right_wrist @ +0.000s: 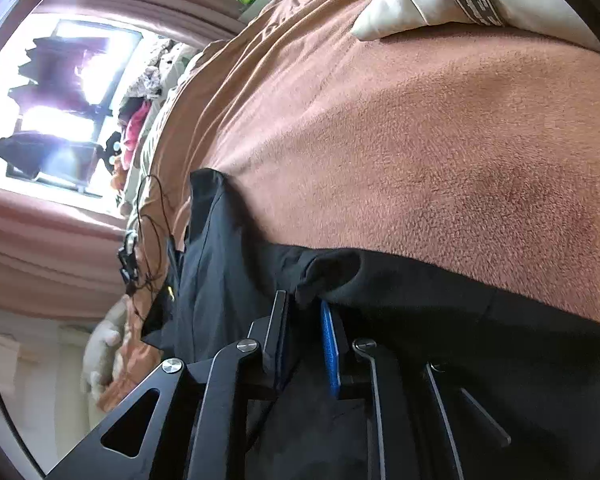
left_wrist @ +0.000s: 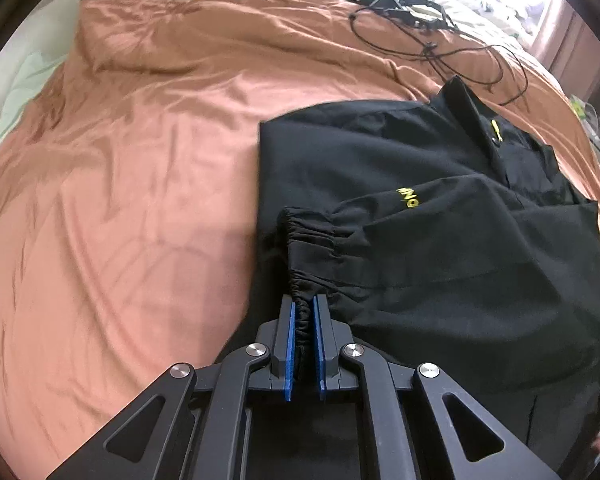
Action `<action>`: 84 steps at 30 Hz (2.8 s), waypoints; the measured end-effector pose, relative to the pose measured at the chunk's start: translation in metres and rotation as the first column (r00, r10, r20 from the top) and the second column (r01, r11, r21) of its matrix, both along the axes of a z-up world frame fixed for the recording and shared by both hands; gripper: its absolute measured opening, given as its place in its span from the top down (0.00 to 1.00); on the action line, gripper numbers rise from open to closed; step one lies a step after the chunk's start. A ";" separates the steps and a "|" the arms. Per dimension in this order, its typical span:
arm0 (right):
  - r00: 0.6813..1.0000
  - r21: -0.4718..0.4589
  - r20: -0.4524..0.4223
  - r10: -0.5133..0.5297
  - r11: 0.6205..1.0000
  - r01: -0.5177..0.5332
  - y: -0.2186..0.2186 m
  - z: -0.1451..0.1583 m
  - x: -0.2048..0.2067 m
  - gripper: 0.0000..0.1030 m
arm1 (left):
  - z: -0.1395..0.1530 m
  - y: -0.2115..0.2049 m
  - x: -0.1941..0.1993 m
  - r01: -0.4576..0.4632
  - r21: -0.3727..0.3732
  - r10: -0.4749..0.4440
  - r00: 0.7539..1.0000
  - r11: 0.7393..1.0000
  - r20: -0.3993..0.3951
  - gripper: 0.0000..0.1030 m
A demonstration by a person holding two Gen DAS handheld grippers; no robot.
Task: Fold large clothes
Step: 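Hold the sleeve cuff with the left gripper and adjust it on the jacket, then open the left gripper and release the sleeve cuff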
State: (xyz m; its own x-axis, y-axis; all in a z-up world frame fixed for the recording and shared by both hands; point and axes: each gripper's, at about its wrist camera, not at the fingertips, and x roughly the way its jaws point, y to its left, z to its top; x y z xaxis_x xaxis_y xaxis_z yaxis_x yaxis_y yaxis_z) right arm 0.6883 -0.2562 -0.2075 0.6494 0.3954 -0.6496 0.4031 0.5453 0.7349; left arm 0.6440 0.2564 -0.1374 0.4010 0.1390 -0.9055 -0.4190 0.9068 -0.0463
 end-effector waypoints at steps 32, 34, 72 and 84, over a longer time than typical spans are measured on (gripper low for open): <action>0.989 -0.100 -0.049 0.139 0.985 -0.143 0.036 0.020 0.001 0.57 | 0.010 0.005 -0.024 0.106 0.068 -0.098 0.988 0.992 -0.122 0.91; 0.986 -0.100 -0.045 0.163 0.981 -0.167 0.040 0.026 0.001 0.57 | 0.007 0.010 -0.018 0.099 0.067 -0.091 0.989 0.993 -0.114 0.91; 0.977 -0.084 0.029 0.212 0.974 -0.209 0.043 0.048 -0.015 0.57 | 0.027 0.007 -0.019 0.087 0.011 -0.088 0.993 0.996 0.075 0.31; 0.986 -0.060 0.017 0.168 0.984 -0.167 0.024 0.039 -0.011 0.57 | 0.024 -0.117 0.047 0.313 0.033 -0.314 0.937 0.949 0.151 0.32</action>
State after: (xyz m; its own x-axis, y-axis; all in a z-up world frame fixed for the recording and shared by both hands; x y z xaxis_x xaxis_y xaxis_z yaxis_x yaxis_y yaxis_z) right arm 0.6770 -0.2319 -0.1682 0.5918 0.4617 -0.6608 0.2867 0.6456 0.7078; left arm 0.6912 0.1391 -0.1131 0.5587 -0.0089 -0.8293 -0.1017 0.9917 -0.0792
